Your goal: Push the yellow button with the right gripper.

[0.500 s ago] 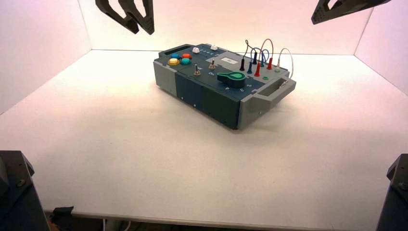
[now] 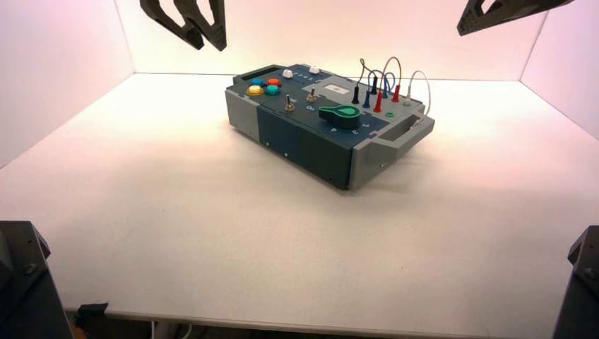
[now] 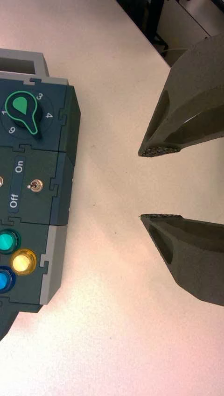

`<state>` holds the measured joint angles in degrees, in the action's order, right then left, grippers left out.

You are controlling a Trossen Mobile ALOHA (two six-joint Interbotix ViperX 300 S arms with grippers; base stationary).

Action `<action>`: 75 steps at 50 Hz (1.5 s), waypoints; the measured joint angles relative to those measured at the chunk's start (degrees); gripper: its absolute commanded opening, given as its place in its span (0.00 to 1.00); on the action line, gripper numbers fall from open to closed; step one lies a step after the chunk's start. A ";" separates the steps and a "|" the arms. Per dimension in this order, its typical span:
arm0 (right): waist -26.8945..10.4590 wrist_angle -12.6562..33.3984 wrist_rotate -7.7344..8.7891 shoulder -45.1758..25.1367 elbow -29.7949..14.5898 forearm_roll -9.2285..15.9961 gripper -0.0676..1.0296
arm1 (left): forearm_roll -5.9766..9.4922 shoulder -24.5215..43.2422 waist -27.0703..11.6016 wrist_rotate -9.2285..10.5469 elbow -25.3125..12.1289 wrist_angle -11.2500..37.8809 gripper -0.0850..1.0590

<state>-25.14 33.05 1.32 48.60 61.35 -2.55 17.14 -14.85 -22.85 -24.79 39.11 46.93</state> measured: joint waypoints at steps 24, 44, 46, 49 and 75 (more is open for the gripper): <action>-4.57 2.55 0.44 -11.51 -7.29 0.97 0.46 | -0.09 -1.93 6.15 0.00 0.00 -0.53 0.63; -10.63 2.72 0.35 -35.77 -26.46 1.23 0.42 | -0.09 -4.48 8.70 0.00 0.09 -0.35 0.63; -10.99 2.81 0.44 -38.67 -28.65 1.32 0.40 | -0.09 -4.48 8.70 0.00 0.09 -0.35 0.63; -11.25 3.08 0.44 -42.71 -31.82 1.32 0.36 | -0.09 -4.66 8.79 0.00 0.09 -0.35 0.63; -12.57 9.76 1.76 -66.62 -57.30 1.23 0.07 | -0.18 -13.97 11.07 0.09 1.23 -2.90 0.62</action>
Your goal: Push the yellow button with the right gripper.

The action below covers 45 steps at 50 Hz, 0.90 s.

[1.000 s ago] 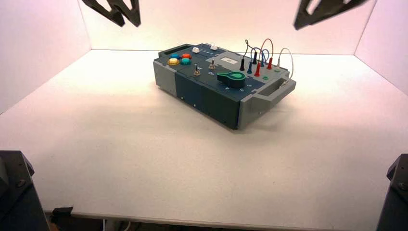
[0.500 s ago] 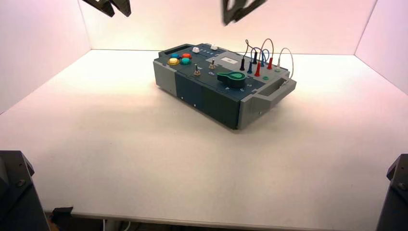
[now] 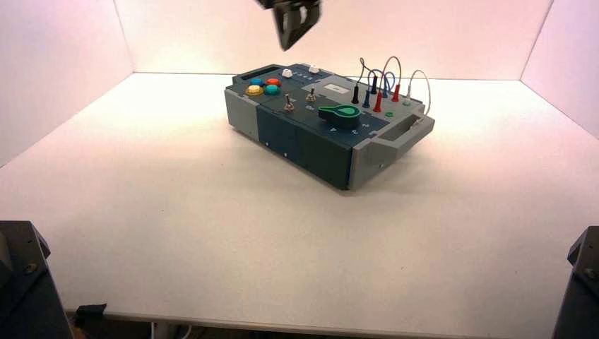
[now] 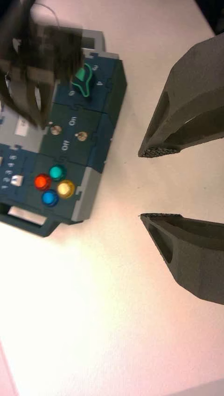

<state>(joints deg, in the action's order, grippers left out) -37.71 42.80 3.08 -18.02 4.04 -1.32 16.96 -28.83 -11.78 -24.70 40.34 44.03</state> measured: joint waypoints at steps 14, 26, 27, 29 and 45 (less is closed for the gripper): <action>-1.76 6.42 0.62 -9.84 -12.48 0.09 0.05 | 0.09 -1.49 0.18 -0.09 0.62 -0.53 0.62; -2.02 9.58 0.70 -14.85 -19.07 0.18 0.05 | 0.18 -1.58 0.18 0.00 0.62 -0.53 0.62; -2.02 9.76 0.70 -15.21 -19.42 0.18 0.05 | 0.18 -1.58 0.18 0.00 0.70 -0.53 0.62; -2.02 10.02 0.62 -15.56 -19.95 0.18 0.05 | 0.18 -1.58 0.18 0.00 0.70 -0.53 0.62; -2.02 11.34 0.70 -19.16 -22.85 0.35 0.05 | 0.18 -1.58 0.18 0.00 0.70 -0.53 0.62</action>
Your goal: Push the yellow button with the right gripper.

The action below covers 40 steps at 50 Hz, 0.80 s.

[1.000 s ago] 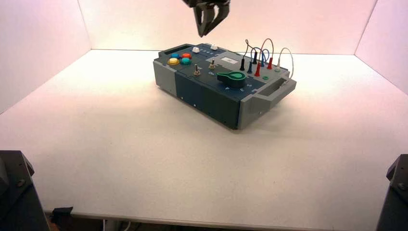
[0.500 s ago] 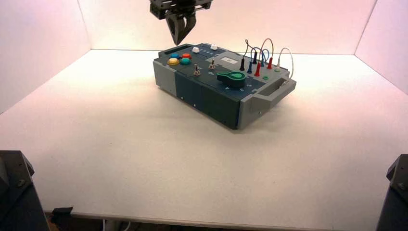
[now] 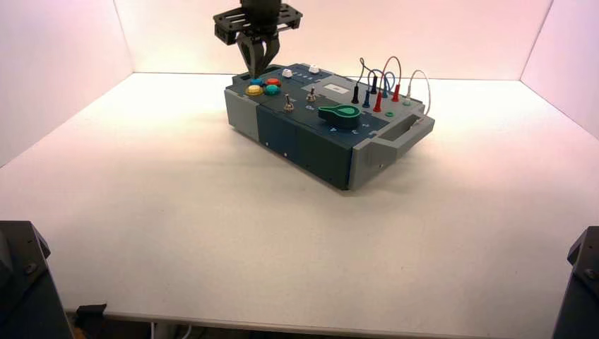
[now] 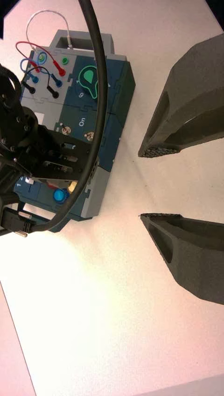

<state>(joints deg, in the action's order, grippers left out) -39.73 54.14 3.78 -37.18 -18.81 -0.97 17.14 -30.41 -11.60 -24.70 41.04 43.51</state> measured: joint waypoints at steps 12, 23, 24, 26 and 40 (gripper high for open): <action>-0.09 0.09 0.00 -1.32 -0.44 0.00 0.05 | 0.00 0.00 0.00 0.00 0.00 0.00 0.62; 0.00 0.18 0.00 -2.29 -1.32 0.00 0.05 | 0.09 0.00 0.00 0.00 -0.09 0.00 0.62; -0.09 0.18 0.00 -2.29 -1.32 0.00 0.05 | 0.09 0.00 0.00 0.00 0.00 0.00 0.62; 0.00 0.18 0.00 -2.37 -1.49 0.00 0.05 | 0.09 0.09 0.00 0.00 0.00 0.00 0.62; 0.09 0.18 0.00 -2.81 -1.58 0.00 0.05 | 0.00 0.09 0.00 0.00 0.00 0.00 0.62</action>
<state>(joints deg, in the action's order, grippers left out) -39.64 54.32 3.78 -39.99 -20.39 -0.97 17.14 -30.32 -11.60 -24.70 41.04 43.51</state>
